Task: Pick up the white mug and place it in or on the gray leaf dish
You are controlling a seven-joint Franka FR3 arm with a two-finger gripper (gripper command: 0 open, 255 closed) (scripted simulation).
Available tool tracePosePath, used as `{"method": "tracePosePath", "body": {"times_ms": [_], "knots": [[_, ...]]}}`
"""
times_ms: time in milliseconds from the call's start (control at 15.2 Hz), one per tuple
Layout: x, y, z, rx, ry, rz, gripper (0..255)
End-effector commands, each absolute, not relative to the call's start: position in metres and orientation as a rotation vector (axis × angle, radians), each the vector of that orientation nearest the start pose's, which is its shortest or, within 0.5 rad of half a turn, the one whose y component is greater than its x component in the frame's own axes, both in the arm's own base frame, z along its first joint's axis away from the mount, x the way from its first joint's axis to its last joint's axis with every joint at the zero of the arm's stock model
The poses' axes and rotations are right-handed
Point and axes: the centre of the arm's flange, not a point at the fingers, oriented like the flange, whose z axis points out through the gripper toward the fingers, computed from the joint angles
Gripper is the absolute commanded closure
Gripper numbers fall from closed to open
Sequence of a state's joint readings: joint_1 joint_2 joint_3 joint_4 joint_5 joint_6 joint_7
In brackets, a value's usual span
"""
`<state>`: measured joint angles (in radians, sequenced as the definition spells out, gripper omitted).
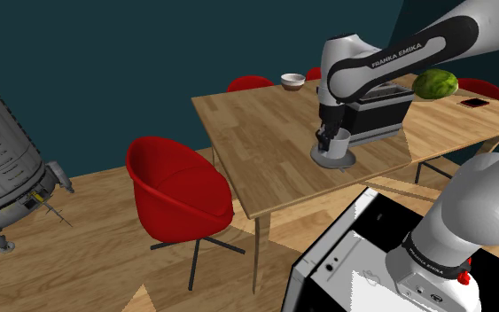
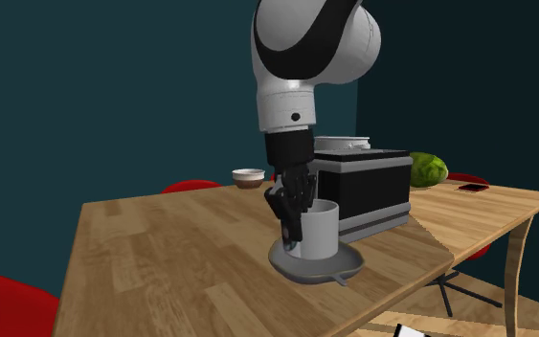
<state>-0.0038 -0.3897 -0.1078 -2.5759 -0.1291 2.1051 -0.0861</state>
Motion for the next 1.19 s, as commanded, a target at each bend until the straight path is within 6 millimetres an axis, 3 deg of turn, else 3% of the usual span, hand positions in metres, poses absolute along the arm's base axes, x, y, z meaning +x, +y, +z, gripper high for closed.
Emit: {"method": "tracePosePath", "body": {"times_ms": [0, 264, 330, 660, 924, 1122], "knots": [[0.394, -0.049, 0.387, -3.197, -0.087, 0.139, 255], [0.394, -0.049, 0.387, -3.197, -0.087, 0.139, 255], [0.394, -0.049, 0.387, -3.197, -0.087, 0.139, 0], [0.394, -0.049, 0.387, -3.197, -0.087, 0.139, 0], [0.398, -0.046, 0.437, -3.197, -0.087, 0.139, 0], [0.398, -0.046, 0.437, -3.197, -0.087, 0.139, 0]]}}
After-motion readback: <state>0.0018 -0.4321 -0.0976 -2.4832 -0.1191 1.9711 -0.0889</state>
